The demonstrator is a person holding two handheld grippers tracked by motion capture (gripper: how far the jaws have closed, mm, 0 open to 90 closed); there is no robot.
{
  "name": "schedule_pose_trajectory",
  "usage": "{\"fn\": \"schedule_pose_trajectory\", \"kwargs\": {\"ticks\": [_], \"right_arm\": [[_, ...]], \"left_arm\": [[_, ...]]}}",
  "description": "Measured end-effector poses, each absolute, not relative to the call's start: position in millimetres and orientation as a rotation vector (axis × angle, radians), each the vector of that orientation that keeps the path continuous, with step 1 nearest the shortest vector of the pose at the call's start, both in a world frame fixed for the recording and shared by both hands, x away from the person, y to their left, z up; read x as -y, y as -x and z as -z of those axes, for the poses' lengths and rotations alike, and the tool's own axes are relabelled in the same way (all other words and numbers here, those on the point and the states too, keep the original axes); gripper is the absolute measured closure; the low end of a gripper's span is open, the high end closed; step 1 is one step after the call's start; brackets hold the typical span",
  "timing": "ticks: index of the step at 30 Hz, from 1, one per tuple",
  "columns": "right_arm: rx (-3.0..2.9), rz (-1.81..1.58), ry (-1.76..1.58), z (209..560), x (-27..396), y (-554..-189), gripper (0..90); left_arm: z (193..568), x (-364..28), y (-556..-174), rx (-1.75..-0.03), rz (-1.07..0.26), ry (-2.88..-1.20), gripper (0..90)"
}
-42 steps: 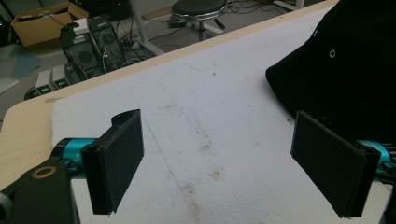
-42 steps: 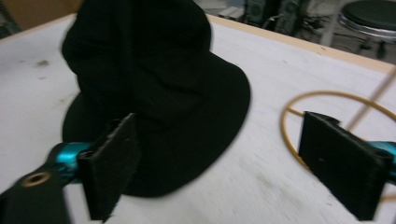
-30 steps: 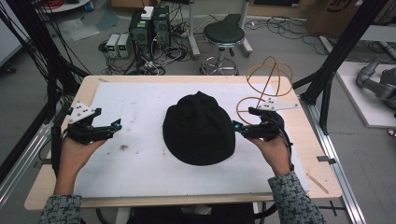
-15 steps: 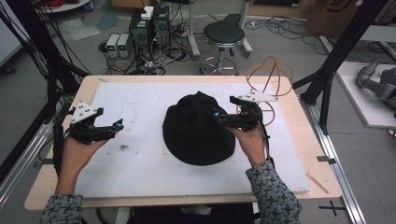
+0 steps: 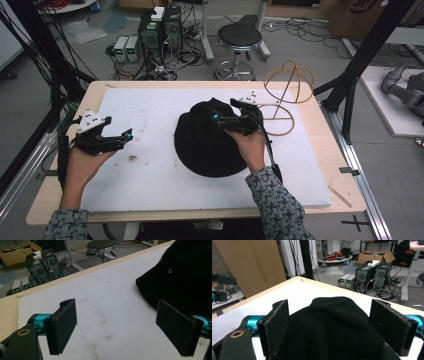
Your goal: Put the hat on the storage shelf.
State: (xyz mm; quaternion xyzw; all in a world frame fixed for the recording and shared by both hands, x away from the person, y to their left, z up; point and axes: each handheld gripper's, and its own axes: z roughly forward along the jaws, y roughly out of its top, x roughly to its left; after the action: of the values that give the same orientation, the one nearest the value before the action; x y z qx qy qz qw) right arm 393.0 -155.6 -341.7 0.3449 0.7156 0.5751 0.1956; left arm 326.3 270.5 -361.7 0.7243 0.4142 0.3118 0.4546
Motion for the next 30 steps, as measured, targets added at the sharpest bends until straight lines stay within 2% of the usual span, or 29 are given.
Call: {"fn": "schedule_pose_trajectory", "kwargs": {"ticks": [12, 19, 30], "right_arm": [[-2.008, -1.578, -0.973, 348.0, 136.3, -403.3, 20.3], [-2.034, -1.567, -0.965, 351.5, 134.7, -407.8, 30.3], [-2.088, -1.493, -0.942, 355.5, 132.5, -410.8, 52.9]], "left_arm": [[363.8, -271.7, -321.6, -1.022, -0.767, -1.798, 17.5], [365.5, -270.2, -321.8, -1.024, -0.764, -1.805, 17.5], [365.3, -271.6, -322.8, -1.027, -0.768, -1.799, 17.6]]}}
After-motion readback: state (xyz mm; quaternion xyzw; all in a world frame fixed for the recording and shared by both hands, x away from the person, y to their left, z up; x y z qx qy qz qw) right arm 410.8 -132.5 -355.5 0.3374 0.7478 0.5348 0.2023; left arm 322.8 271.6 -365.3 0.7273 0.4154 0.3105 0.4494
